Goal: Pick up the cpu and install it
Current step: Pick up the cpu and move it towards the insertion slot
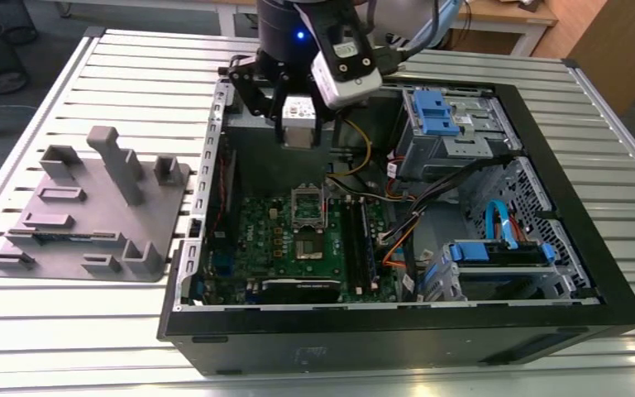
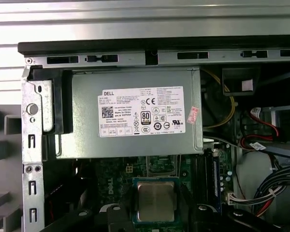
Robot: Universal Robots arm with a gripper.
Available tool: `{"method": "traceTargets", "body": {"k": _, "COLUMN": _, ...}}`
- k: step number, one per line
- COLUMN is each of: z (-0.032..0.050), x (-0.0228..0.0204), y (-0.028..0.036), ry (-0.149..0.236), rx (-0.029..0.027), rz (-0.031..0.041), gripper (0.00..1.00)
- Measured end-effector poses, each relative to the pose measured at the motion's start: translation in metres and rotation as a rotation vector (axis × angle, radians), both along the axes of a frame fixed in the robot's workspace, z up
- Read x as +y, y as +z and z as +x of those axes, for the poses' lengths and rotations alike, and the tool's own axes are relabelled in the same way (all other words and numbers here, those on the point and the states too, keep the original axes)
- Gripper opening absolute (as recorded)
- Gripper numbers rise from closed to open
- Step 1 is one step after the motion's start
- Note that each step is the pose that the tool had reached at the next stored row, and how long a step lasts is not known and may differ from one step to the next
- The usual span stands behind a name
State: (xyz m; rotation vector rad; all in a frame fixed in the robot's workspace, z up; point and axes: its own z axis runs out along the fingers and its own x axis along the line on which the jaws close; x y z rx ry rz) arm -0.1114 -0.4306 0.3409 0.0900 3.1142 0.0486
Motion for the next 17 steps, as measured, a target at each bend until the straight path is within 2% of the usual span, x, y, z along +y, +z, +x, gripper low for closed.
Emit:
{"method": "traceTargets", "body": {"k": 8, "z": 0.0017, "x": -0.0057, "y": -0.0061, "ry": 0.0, "rx": -0.0111, "rz": 0.0001, "gripper": 0.47}}
{"method": "traceTargets", "body": {"k": 12, "z": 0.0027, "x": -0.0097, "y": -0.0083, "ry": 0.0, "rx": -0.0134, "rz": 0.0002, "gripper": 0.47}}
{"method": "traceTargets", "body": {"k": 17, "z": 0.0041, "x": -0.0162, "y": -0.0099, "ry": 0.0, "rx": -0.0138, "rz": 0.0002, "gripper": 0.47}}
